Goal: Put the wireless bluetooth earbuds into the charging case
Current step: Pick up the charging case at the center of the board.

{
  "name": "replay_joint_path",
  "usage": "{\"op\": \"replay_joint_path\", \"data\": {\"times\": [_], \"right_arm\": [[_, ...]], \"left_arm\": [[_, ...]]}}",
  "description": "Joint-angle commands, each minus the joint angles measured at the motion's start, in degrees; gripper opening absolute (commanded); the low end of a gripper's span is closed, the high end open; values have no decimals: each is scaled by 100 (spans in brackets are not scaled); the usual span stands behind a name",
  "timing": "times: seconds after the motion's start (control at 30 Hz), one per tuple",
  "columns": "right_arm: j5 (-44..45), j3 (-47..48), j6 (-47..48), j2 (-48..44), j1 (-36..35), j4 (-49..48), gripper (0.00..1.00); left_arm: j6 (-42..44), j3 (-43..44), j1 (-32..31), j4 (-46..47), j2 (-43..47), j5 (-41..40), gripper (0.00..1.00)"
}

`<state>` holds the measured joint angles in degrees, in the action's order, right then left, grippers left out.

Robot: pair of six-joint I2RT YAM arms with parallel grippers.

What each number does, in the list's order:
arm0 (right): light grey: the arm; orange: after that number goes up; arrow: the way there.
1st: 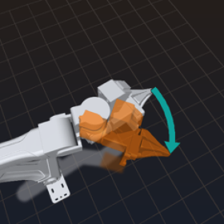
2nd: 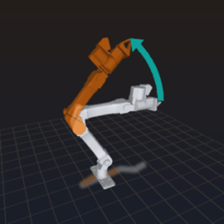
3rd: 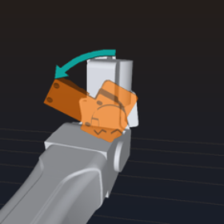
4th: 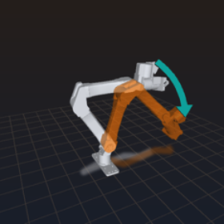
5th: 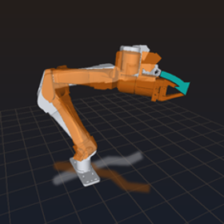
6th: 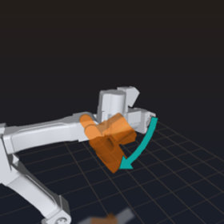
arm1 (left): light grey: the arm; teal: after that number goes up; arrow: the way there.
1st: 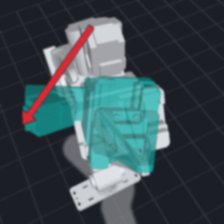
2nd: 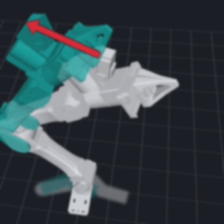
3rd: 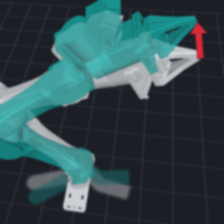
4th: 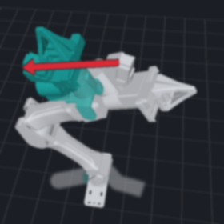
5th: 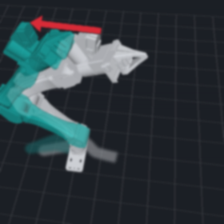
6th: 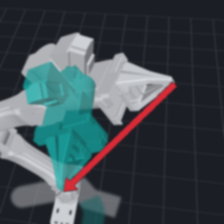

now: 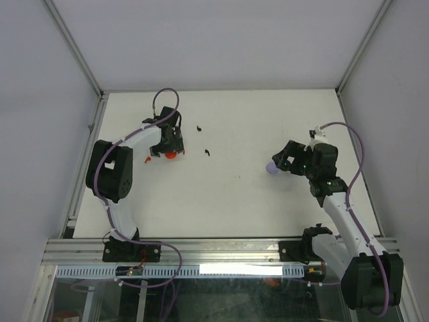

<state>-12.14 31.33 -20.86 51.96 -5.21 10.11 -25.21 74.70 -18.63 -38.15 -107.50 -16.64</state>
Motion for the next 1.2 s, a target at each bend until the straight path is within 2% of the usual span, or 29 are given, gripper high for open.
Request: {"op": "replay_joint_path", "data": {"times": [0.0, 0.2, 0.37, 0.47, 0.6, 0.73, 0.83, 1.17], "right_arm": [[64, -96, -58, -339, 20, -498, 99], [-38, -215, -119, -504, 16, -603, 99], [-217, -263, -134, -557, 19, -700, 99], [-415, -226, -109, -544, 18, -751, 99], [-725, -190, -113, -489, 20, -818, 99], [-1561, 65, 80, -237, -60, -905, 99], [-1945, 309, 169, 19, -235, -892, 99], [-1861, 1035, 161, 724, -886, -772, 99]], "left_arm": [[-173, 335, 57, 59, -133, -165, 78], [-235, 471, 71, 140, -441, -136, 72], [-290, 405, 67, 146, -524, -120, 57], [-268, 289, 72, 141, -377, -113, 46], [-140, 13, 65, 141, -5, -17, 40], [83, -248, -19, 169, 477, 120, 34], [317, -417, -202, 246, 880, 116, 33], [1599, -712, -1474, 796, 2040, -219, 29]]}}
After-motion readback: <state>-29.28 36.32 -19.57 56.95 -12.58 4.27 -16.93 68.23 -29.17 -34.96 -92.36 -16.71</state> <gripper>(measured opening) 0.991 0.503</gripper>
